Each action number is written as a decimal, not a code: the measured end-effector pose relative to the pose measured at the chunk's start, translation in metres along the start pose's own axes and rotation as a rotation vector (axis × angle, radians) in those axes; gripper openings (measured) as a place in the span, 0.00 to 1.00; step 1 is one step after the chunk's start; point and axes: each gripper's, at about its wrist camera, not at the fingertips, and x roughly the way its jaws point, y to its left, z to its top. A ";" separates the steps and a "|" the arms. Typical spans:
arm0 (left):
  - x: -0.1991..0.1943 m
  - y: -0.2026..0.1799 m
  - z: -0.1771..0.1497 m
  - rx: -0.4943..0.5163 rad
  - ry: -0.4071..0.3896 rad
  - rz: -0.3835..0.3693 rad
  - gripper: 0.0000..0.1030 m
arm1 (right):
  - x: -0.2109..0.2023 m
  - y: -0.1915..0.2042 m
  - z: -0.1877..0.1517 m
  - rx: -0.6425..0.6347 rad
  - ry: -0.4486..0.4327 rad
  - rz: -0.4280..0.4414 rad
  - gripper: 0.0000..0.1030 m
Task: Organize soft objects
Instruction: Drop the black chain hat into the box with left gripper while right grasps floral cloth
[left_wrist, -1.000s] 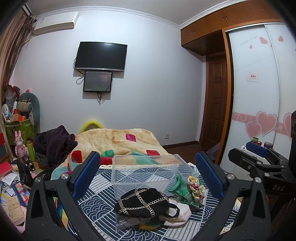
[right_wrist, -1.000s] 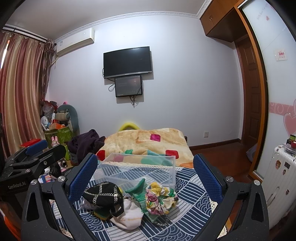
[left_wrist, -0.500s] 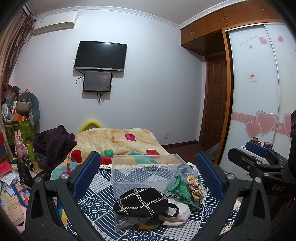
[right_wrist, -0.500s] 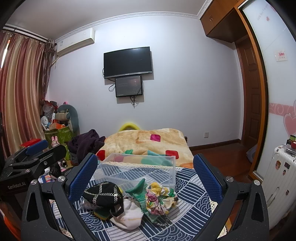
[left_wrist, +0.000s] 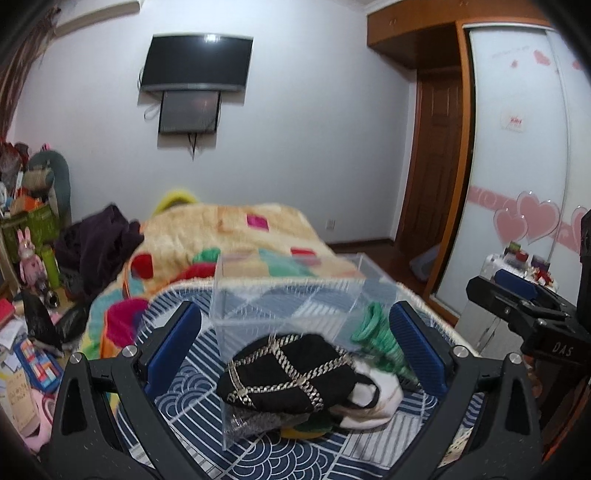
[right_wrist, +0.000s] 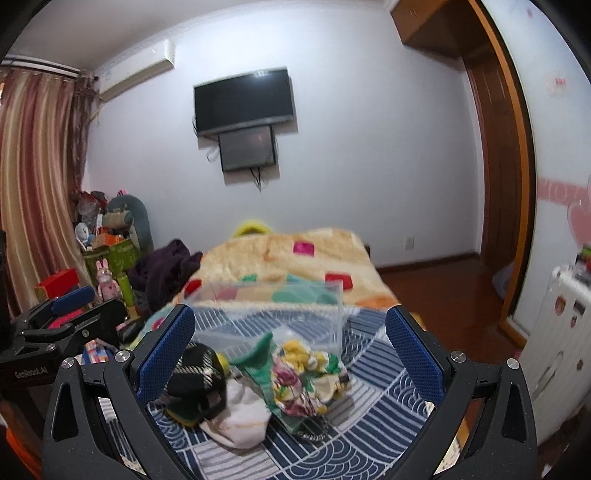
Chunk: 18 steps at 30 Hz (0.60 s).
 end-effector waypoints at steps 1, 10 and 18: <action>0.006 0.002 -0.004 -0.006 0.018 -0.001 1.00 | 0.007 -0.002 -0.004 0.006 0.021 -0.004 1.00; 0.056 0.018 -0.034 -0.070 0.171 0.002 1.00 | 0.043 -0.020 -0.030 0.051 0.177 -0.023 0.88; 0.071 0.029 -0.044 -0.121 0.226 -0.056 0.80 | 0.059 -0.029 -0.047 0.100 0.282 0.013 0.71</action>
